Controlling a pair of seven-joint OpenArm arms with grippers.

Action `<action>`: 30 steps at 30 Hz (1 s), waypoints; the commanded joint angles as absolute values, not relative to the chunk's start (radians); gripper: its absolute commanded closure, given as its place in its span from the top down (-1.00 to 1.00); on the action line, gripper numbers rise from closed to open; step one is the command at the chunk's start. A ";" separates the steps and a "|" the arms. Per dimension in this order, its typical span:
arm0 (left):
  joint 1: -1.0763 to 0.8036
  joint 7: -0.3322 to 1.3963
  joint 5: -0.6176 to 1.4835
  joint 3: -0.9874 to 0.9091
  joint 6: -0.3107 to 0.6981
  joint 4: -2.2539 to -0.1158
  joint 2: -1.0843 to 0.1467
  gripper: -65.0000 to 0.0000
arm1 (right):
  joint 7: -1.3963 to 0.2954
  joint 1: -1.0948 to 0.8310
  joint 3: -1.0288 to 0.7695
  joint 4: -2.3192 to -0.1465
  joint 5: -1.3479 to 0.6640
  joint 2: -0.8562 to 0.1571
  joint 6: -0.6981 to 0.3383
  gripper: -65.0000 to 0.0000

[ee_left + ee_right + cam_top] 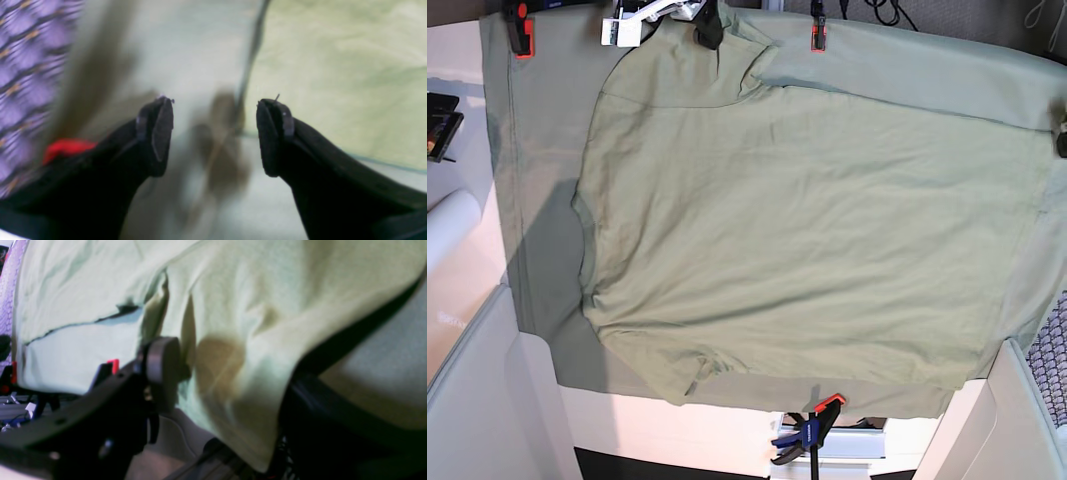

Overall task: Fold the T-shirt properly
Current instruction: 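Lower both grippers to the shirt's side edges and pinch the fabric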

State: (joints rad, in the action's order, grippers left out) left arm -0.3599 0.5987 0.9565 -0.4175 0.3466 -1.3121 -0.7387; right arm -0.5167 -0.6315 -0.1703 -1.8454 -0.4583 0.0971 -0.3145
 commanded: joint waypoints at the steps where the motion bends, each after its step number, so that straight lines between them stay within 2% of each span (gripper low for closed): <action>1: -0.339 0.586 0.968 -0.406 0.352 -1.321 -0.754 0.32 | -0.523 -0.638 -0.169 -1.853 -0.452 0.097 -0.314 0.06; 6: -0.265 0.614 0.936 -0.322 0.352 -1.321 -0.705 0.32 | -0.524 -0.638 -0.169 -1.853 -0.452 0.097 -0.314 0.06; 12: -0.263 0.601 0.847 -0.302 0.351 -1.321 -0.654 0.32 | -0.524 -0.638 -0.169 -1.853 -0.451 0.097 -0.315 0.06; 18: -0.264 0.603 0.821 -0.379 0.342 -1.321 -0.661 0.32 | -0.529 -0.641 -0.169 -1.853 -0.451 0.097 -0.315 0.06; 23: -0.264 0.604 0.770 -0.450 0.257 -1.321 -0.685 0.32 | -0.529 -0.641 -0.169 -1.853 -0.452 0.097 -0.315 0.06; 30: -0.270 0.663 0.825 -0.443 0.262 -1.321 -0.695 0.32 | -0.528 -0.640 -0.169 -1.853 -0.452 0.097 -0.315 0.06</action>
State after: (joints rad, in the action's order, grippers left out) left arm -0.2771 0.6785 0.8158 -0.4347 0.2626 -1.3083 -0.6647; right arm -0.5175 -0.6323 -0.1703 -1.8454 -0.4553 0.0971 -0.3145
